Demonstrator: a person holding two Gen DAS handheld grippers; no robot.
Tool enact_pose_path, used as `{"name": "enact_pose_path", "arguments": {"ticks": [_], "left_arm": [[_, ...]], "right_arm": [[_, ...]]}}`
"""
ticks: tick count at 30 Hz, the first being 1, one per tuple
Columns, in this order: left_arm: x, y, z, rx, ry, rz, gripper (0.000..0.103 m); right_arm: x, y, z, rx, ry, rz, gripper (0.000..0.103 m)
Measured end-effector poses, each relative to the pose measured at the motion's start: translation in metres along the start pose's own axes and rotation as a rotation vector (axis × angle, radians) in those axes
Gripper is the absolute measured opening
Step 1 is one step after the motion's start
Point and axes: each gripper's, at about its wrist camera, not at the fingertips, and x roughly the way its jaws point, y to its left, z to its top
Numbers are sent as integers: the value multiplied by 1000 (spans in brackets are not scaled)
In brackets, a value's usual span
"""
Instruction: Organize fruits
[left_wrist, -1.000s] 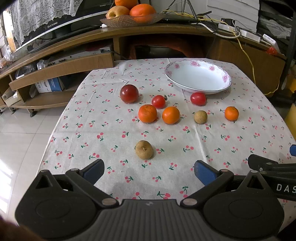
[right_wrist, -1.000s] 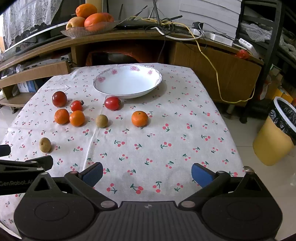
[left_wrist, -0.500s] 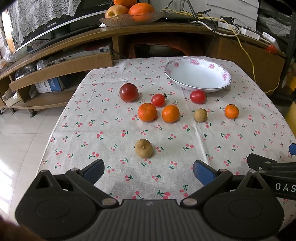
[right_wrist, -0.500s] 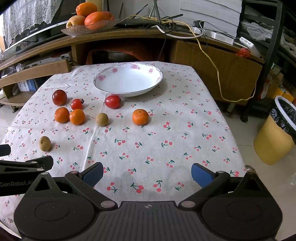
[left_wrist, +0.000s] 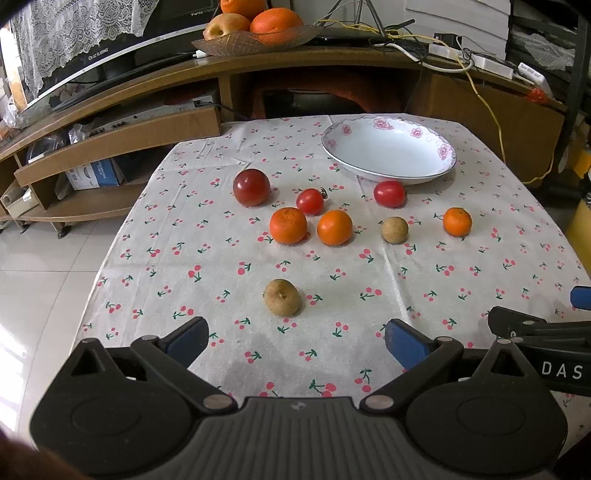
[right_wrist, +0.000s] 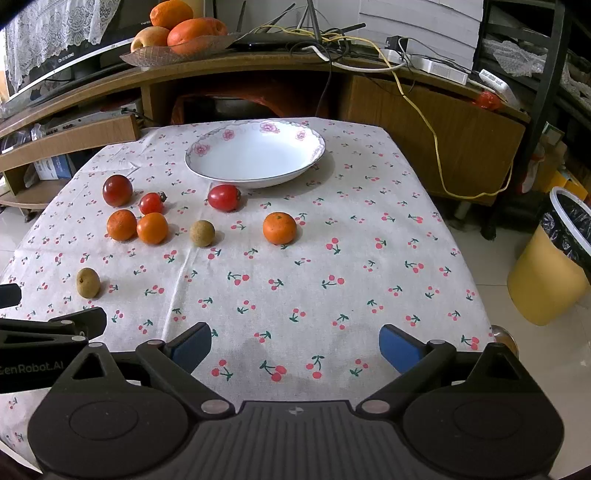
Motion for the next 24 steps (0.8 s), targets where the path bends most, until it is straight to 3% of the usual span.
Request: {"name": "enact_pose_path", "arguments": {"ticks": [24], "left_arm": [[5,2,-2,-12,11,-23,103]], "right_arm": [[-1,0,1,5,-1,12,96]]}}
